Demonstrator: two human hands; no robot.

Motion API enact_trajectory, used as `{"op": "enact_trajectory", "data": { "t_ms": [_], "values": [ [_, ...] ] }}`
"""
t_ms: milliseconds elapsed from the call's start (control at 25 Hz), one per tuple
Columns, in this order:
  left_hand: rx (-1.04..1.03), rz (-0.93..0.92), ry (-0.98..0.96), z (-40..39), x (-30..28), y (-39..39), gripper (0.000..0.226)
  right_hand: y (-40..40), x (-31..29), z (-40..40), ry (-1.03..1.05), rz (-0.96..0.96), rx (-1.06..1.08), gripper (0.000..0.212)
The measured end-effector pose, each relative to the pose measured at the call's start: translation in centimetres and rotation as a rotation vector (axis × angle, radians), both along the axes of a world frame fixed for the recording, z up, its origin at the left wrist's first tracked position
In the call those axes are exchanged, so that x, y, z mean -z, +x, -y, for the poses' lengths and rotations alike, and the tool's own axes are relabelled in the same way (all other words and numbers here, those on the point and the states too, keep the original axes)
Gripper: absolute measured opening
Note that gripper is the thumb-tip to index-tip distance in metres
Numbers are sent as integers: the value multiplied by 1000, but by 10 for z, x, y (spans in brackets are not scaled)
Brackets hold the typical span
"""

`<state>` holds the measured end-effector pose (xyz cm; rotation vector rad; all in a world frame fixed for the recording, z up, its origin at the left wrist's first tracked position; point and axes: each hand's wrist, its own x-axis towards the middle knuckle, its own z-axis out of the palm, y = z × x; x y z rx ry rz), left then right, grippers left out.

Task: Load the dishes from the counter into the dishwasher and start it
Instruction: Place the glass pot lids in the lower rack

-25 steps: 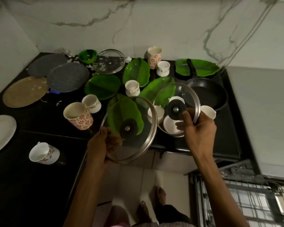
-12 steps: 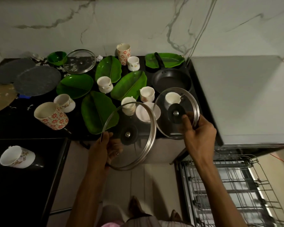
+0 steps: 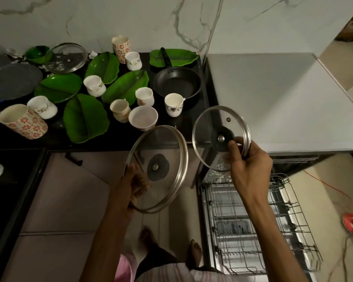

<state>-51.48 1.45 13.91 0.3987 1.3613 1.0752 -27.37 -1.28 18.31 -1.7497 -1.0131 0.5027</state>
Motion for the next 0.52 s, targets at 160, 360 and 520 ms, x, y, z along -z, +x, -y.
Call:
{"op": "enact_trajectory", "data": {
  "t_ms": [160, 360, 520],
  "values": [
    [74, -100, -41, 38, 6, 21, 31, 23, 4, 32, -26, 31, 4, 3],
    [106, -87, -27, 63, -1, 34, 30, 33, 5, 63, -19, 11, 30, 5],
    [160, -113, -18, 75, 2, 29, 27, 29, 4, 87, -2, -1, 68, 19]
  ]
}}
